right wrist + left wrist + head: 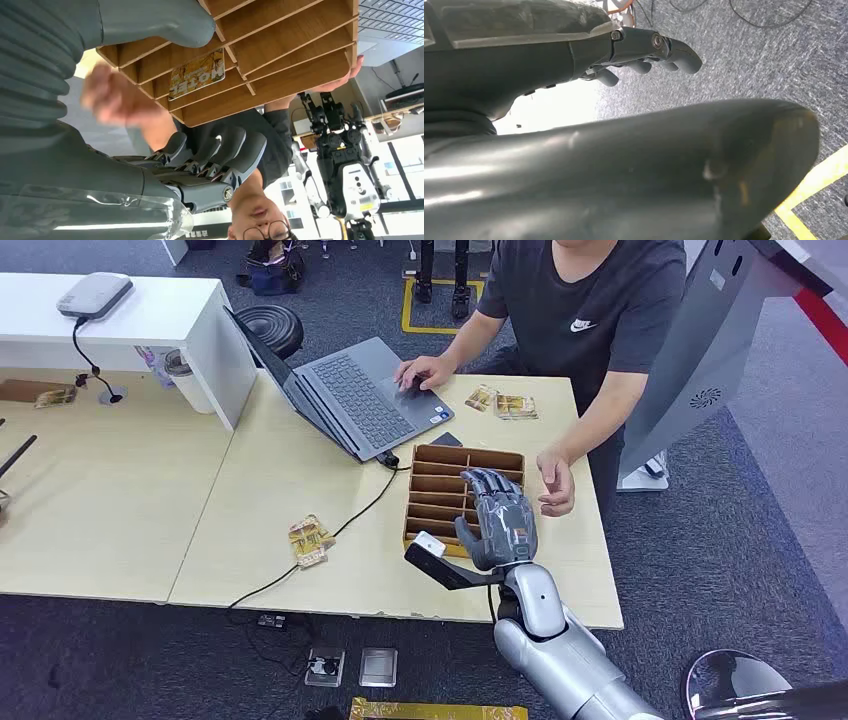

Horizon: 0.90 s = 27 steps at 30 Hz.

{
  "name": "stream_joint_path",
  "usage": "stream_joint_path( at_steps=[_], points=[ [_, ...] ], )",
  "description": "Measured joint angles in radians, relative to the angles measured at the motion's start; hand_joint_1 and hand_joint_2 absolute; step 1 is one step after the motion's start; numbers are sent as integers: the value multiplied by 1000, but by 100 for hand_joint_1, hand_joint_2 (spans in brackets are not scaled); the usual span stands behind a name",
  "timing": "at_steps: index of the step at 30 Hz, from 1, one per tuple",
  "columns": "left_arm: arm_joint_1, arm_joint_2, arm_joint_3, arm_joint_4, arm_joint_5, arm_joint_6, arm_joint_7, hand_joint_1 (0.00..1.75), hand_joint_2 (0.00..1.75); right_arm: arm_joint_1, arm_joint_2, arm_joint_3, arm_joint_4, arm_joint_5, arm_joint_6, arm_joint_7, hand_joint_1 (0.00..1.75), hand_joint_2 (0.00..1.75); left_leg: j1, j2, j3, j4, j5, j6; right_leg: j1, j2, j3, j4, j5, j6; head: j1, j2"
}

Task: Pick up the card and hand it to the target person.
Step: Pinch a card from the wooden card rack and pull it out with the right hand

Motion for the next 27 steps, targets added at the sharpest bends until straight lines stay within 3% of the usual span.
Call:
stream_joint_path(
  at_steps=[15,19,22,25,27],
  points=[
    [-2,0,0,0,0,0,0,0,0,-8,1,0,27,1,-2,0,57,175,0,0,0,0,0,0,0,0,0,0,0,0,0,0],
    [-4,0,-1,0,-1,1,0,0,0,-14,1,-2,35,-2,-5,4,80,175,0,0,0,0,0,0,0,0,0,0,0,0,0,0],
    [-6,0,-2,0,-6,0,-1,0,0,-21,1,-4,42,-4,-8,6,84,175,0,0,0,0,0,0,0,0,0,0,0,0,0,0],
    [-9,0,-5,0,-15,0,-1,0,0,-31,1,-7,49,-3,-11,8,104,175,0,0,0,0,0,0,0,0,0,0,0,0,0,0],
    [-11,0,-8,0,-21,2,-2,0,0,-40,1,-11,56,0,-12,9,102,175,0,0,0,0,0,0,0,0,0,0,0,0,0,0]
  ],
)
